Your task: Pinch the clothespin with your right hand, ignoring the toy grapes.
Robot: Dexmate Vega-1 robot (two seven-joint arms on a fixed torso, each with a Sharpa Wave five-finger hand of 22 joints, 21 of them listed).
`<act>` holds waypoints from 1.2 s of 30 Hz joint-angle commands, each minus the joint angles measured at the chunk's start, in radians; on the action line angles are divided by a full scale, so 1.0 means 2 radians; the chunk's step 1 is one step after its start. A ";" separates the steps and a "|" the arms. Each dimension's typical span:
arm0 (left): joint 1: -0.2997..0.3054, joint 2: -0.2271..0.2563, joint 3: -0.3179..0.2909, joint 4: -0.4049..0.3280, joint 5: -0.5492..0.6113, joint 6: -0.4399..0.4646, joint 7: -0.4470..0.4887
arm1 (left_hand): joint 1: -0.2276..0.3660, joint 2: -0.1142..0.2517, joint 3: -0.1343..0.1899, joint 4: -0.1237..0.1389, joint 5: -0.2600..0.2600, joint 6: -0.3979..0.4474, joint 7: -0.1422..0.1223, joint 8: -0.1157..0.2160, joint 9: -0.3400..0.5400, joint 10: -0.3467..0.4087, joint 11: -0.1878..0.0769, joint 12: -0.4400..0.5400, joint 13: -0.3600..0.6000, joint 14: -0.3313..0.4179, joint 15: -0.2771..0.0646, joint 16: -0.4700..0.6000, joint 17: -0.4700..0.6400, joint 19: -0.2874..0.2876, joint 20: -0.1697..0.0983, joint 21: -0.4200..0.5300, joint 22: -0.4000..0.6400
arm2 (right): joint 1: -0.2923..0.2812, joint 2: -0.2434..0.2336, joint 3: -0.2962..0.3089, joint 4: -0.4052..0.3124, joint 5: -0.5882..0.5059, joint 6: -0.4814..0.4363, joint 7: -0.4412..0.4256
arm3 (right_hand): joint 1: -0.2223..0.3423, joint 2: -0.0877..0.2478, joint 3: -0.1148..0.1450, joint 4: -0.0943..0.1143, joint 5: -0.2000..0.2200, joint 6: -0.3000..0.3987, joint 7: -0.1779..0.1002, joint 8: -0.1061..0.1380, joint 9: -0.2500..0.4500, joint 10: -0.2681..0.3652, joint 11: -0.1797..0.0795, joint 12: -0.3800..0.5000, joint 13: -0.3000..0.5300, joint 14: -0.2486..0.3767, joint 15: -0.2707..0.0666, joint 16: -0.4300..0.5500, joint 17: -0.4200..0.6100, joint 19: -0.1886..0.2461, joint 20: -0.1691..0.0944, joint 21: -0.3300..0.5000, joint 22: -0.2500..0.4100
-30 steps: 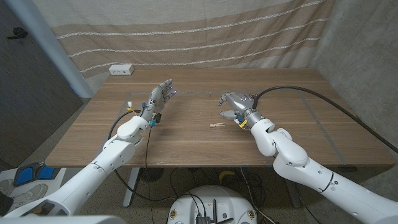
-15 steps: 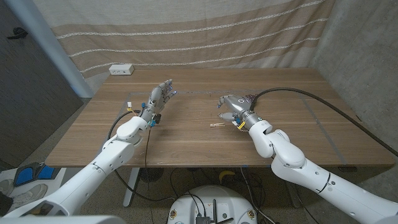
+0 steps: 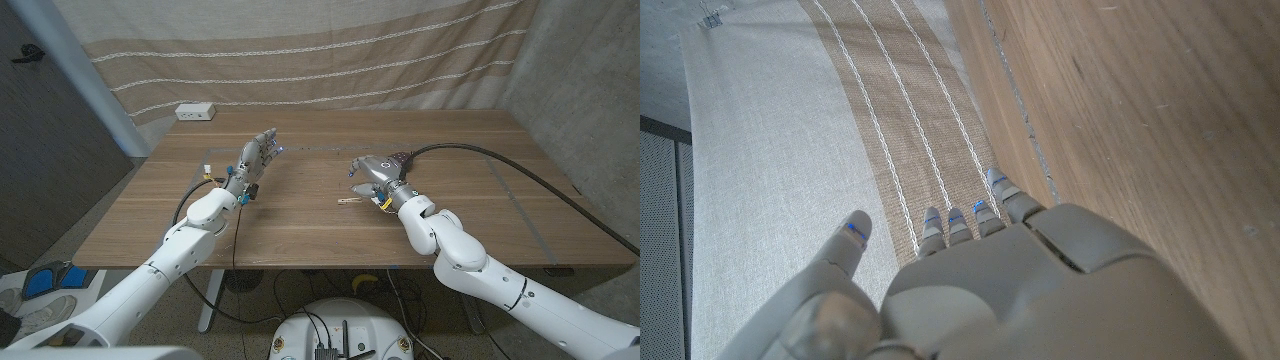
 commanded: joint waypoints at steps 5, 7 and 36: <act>0.002 0.002 -0.001 -0.003 0.000 0.001 0.002 | -0.004 0.022 0.002 0.001 -0.002 0.000 -0.002 -0.001 0.002 0.004 -0.001 0.001 0.002 0.001 -0.025 0.002 0.002 0.003 0.004 -0.003 0.002 | 0.007 0.004 -0.009 0.014 -0.001 -0.001 0.009 | 0.003 0.003 -0.003 0.001 -0.002 0.005 0.000 0.004 0.002 0.004 -0.001 0.000 0.002 0.001 -0.057 0.003 0.002 0.000 -0.002 0.003 0.002; 0.002 0.001 -0.001 -0.004 -0.001 0.002 0.003 | -0.004 0.022 0.002 0.001 -0.002 0.000 -0.003 -0.001 0.002 0.004 -0.001 0.001 0.002 0.001 -0.025 0.002 0.002 0.003 0.004 -0.003 0.002 | 0.009 0.005 -0.011 0.016 -0.002 -0.001 0.011 | 0.003 0.003 -0.004 0.001 -0.002 0.005 0.001 0.004 0.002 0.004 -0.001 0.000 0.002 0.000 -0.057 0.003 0.002 0.000 -0.002 0.003 0.002; -0.005 0.002 0.001 0.001 0.000 0.006 -0.002 | -0.004 0.021 0.002 0.001 -0.002 0.001 -0.002 -0.001 0.002 0.004 -0.001 0.001 0.002 0.000 -0.025 0.002 0.002 0.003 0.004 -0.003 0.002 | 0.025 0.010 -0.027 0.040 -0.002 -0.005 0.025 | 0.007 0.004 -0.010 0.000 -0.003 0.007 0.001 0.005 0.001 0.007 -0.002 0.000 0.006 0.002 -0.057 0.007 0.006 0.002 -0.003 0.005 0.002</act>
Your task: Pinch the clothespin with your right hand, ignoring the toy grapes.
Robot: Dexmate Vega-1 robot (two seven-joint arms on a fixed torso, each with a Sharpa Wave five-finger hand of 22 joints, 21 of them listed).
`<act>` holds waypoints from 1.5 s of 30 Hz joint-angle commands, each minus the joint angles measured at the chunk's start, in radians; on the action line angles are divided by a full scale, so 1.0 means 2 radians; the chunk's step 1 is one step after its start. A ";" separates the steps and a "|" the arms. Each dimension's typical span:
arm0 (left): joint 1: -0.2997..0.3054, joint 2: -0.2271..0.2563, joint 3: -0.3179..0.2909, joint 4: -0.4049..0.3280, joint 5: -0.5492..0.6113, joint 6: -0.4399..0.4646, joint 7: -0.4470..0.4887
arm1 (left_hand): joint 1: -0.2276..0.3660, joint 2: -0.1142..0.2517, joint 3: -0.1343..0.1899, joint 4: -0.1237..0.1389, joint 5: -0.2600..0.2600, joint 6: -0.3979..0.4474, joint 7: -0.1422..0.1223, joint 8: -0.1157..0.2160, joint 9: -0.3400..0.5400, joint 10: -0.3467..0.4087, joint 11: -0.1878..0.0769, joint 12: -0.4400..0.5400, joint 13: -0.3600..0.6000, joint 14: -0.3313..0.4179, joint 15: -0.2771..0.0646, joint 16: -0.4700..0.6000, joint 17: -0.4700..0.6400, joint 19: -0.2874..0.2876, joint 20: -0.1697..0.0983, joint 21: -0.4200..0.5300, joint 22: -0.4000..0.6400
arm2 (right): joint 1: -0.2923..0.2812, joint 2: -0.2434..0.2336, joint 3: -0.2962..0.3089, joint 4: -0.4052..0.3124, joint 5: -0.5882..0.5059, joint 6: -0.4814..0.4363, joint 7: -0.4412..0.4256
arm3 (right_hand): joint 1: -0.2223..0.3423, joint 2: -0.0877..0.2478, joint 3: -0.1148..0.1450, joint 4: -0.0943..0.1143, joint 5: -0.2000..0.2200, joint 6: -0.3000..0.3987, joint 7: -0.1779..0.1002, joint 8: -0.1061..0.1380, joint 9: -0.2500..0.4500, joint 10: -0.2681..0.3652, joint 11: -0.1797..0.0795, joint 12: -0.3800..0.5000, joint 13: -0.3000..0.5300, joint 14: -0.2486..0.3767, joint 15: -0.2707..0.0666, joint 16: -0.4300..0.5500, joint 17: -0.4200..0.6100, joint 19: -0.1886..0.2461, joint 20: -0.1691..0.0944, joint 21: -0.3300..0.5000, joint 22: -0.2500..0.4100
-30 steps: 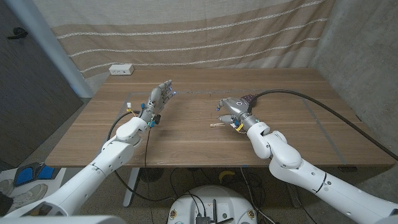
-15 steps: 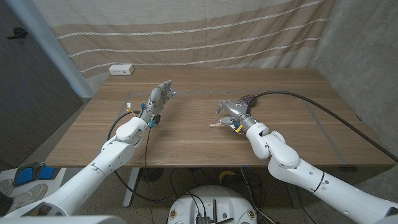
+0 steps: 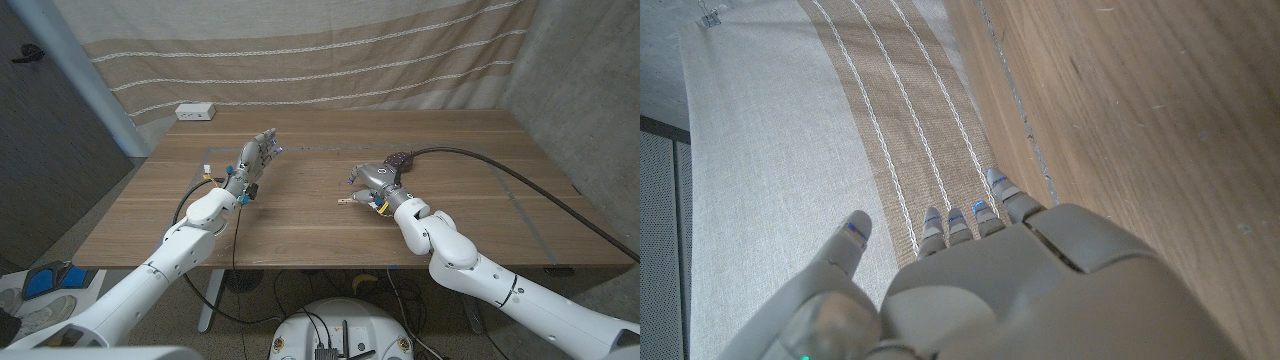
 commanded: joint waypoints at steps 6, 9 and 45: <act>-0.006 0.000 0.002 0.002 -0.002 0.006 -0.005 | -0.004 0.021 0.002 0.001 -0.002 0.001 -0.002 -0.001 0.002 0.004 0.000 0.001 0.002 0.000 -0.025 0.002 0.002 0.003 0.004 -0.003 0.002 | 0.008 0.003 -0.010 0.011 -0.001 -0.006 0.009 | 0.004 0.001 -0.004 0.001 -0.001 0.005 -0.001 0.002 0.001 0.004 0.002 0.001 0.002 0.001 -0.058 0.005 0.002 0.002 -0.003 0.003 0.002; -0.007 0.001 0.003 0.003 0.000 0.006 -0.007 | -0.004 0.021 0.002 0.001 -0.002 0.001 -0.002 -0.001 0.002 0.004 0.000 0.001 0.002 0.000 -0.025 0.002 0.002 0.003 0.004 -0.003 0.002 | 0.008 0.004 -0.011 0.013 -0.002 -0.008 0.007 | 0.004 0.001 -0.004 0.000 -0.001 0.005 -0.001 0.003 0.001 0.004 0.002 0.001 0.002 0.002 -0.058 0.005 0.002 0.002 -0.003 0.003 0.002; 0.000 0.008 -0.001 -0.005 -0.003 0.009 -0.006 | -0.004 0.021 0.002 0.002 -0.002 0.001 -0.003 -0.001 0.001 0.004 -0.001 0.001 0.002 0.000 -0.025 0.002 0.002 0.003 0.005 -0.003 0.002 | 0.014 0.011 -0.028 0.031 -0.010 -0.030 0.018 | 0.014 0.006 -0.005 -0.001 0.000 0.013 -0.003 0.006 0.000 0.010 0.001 0.002 0.006 0.006 -0.062 0.007 0.004 0.003 -0.005 0.006 0.002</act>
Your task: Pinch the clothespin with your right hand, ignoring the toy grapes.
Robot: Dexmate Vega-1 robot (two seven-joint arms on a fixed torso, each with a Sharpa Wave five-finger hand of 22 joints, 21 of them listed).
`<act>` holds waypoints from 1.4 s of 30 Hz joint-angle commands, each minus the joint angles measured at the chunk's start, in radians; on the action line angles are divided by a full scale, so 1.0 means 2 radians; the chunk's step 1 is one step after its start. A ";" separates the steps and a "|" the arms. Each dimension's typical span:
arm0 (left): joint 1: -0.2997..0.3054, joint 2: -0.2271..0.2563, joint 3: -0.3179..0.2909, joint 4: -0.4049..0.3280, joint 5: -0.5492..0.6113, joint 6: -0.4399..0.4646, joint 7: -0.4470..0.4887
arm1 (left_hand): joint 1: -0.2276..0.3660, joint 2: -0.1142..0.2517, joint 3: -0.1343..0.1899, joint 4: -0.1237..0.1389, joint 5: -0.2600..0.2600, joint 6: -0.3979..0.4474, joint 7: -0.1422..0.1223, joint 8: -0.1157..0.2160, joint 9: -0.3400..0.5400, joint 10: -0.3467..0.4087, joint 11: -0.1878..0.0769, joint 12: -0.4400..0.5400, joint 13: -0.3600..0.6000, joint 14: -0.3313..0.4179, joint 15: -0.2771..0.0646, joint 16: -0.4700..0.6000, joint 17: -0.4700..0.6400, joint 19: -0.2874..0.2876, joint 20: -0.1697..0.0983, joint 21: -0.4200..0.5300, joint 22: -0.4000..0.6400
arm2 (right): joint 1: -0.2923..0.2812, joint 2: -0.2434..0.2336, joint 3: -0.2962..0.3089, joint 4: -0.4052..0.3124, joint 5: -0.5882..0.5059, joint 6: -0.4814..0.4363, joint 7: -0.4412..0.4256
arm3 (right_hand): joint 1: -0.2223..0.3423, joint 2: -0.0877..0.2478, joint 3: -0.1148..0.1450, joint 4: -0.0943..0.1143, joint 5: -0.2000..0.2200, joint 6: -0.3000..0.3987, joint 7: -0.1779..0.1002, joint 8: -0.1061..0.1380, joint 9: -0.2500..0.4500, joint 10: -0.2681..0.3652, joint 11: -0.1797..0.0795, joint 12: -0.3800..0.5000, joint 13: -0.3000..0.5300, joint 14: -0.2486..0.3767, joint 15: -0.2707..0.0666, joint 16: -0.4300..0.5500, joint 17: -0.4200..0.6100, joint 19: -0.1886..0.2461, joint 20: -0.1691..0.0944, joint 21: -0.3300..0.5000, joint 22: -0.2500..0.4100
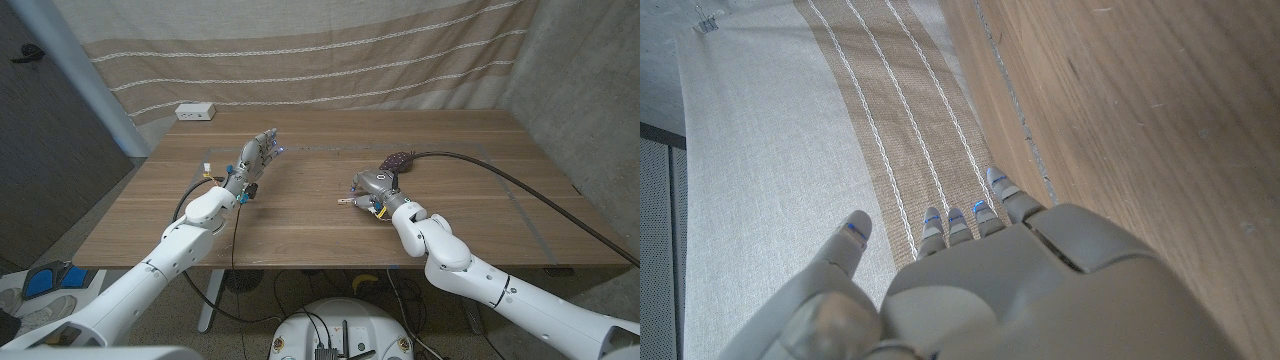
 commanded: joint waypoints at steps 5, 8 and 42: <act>0.004 0.003 -0.002 -0.004 -0.001 0.000 0.000 | -0.004 0.020 0.002 0.002 -0.002 0.002 -0.003 -0.001 0.001 0.004 -0.001 0.001 0.002 0.000 -0.025 0.002 0.002 0.000 0.003 -0.003 0.002 | 0.006 0.005 -0.010 0.012 -0.004 -0.011 0.008 | 0.009 0.000 -0.002 -0.002 0.000 0.008 0.001 0.004 0.000 0.005 0.000 0.002 0.002 0.004 -0.063 0.003 0.001 0.001 -0.003 0.003 0.003; 0.005 0.004 -0.003 -0.005 -0.002 0.000 0.000 | -0.004 0.020 0.002 0.002 -0.002 0.002 -0.003 -0.001 0.001 0.004 -0.001 0.001 0.002 0.000 -0.025 0.002 0.002 0.000 0.003 -0.003 0.002 | 0.007 0.006 -0.012 0.015 -0.004 -0.013 0.009 | 0.010 -0.001 -0.002 -0.002 -0.001 0.008 0.001 0.004 0.000 0.007 0.000 0.002 0.003 0.005 -0.063 0.003 0.000 0.001 -0.003 0.003 0.003; 0.004 0.006 -0.003 -0.008 -0.002 0.002 -0.003 | -0.004 0.018 0.001 0.001 -0.003 0.002 -0.003 -0.001 0.001 0.003 -0.001 0.001 0.002 -0.001 -0.024 0.002 0.002 0.000 0.003 -0.003 0.002 | 0.016 0.006 -0.025 0.034 -0.008 -0.025 0.013 | 0.026 0.009 -0.005 -0.002 -0.001 0.131 -0.015 0.049 -0.003 0.053 -0.016 0.013 0.005 0.023 -0.077 0.007 0.002 0.012 -0.011 0.012 0.003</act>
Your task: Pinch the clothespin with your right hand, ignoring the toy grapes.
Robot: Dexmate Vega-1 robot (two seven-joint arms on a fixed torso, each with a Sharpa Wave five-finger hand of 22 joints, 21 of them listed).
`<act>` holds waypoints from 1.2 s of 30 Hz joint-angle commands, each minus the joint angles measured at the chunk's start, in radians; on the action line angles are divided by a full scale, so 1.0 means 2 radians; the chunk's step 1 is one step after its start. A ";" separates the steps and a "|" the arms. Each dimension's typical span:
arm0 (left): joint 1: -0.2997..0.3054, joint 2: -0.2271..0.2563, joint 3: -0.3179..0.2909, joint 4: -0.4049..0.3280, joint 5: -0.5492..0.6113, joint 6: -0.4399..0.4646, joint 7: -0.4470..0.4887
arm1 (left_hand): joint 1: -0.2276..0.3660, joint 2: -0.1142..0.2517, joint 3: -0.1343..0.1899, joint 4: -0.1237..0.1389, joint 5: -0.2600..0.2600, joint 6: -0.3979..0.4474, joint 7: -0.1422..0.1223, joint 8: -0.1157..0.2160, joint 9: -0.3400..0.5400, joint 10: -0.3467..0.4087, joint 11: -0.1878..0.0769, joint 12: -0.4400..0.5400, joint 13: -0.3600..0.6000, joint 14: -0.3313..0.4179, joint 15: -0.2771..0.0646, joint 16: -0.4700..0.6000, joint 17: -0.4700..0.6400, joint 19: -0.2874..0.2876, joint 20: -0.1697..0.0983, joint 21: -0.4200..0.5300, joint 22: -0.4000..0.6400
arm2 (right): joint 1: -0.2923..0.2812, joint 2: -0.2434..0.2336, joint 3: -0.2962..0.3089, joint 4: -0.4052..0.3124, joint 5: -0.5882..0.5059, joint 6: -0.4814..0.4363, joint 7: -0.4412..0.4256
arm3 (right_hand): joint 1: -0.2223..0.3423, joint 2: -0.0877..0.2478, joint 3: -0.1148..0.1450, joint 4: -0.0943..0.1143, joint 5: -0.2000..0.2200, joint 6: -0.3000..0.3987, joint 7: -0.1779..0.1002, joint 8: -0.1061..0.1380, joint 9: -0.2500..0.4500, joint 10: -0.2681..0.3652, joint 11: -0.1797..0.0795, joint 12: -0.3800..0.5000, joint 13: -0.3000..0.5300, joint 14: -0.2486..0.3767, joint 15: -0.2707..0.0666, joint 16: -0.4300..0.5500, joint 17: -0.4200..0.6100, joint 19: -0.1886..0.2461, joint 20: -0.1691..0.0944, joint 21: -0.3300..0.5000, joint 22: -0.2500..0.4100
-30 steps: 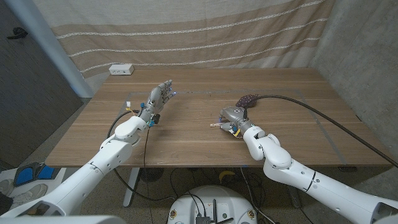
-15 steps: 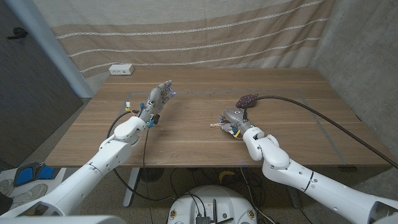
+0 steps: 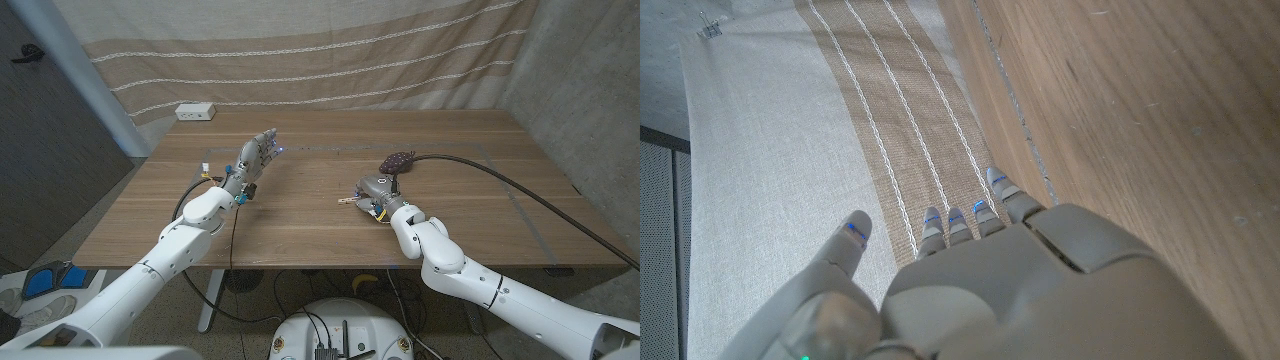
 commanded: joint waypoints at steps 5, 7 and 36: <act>-0.003 0.000 0.001 -0.001 0.000 0.005 0.002 | -0.004 0.018 0.001 0.001 0.001 0.002 -0.004 -0.001 0.001 0.003 -0.001 0.001 0.002 -0.001 -0.025 0.002 0.002 -0.001 0.003 -0.003 0.002 | 0.009 -0.001 -0.005 0.012 0.009 0.008 0.006 | 0.014 0.003 -0.004 0.000 -0.001 0.074 -0.003 0.028 0.000 0.028 -0.009 0.009 -0.003 0.009 -0.078 0.004 0.003 0.006 -0.005 0.005 0.003; -0.004 -0.001 0.001 0.000 -0.001 0.006 0.003 | -0.004 0.018 0.001 0.001 0.001 0.002 -0.004 -0.001 0.001 0.002 -0.001 0.001 0.002 -0.001 -0.024 0.002 0.001 -0.001 0.003 -0.003 0.002 | 0.011 -0.001 -0.005 0.014 0.011 0.010 0.008 | 0.014 0.004 -0.004 0.000 -0.001 0.090 0.000 0.032 -0.001 0.036 -0.007 0.011 -0.004 0.014 -0.078 0.006 0.003 0.006 -0.005 0.006 0.003; -0.016 -0.004 0.007 0.010 0.003 0.009 -0.002 | -0.003 0.016 0.001 -0.002 0.000 0.000 -0.003 -0.002 0.001 0.001 0.000 0.001 0.002 -0.001 -0.023 0.002 0.001 -0.001 0.003 -0.003 0.001 | -0.010 -0.001 0.023 0.024 0.035 0.030 -0.125 | 0.053 0.007 0.015 -0.009 0.000 0.121 0.046 0.025 -0.011 0.102 -0.025 0.025 -0.014 0.069 -0.090 0.005 -0.007 0.039 -0.024 0.024 0.003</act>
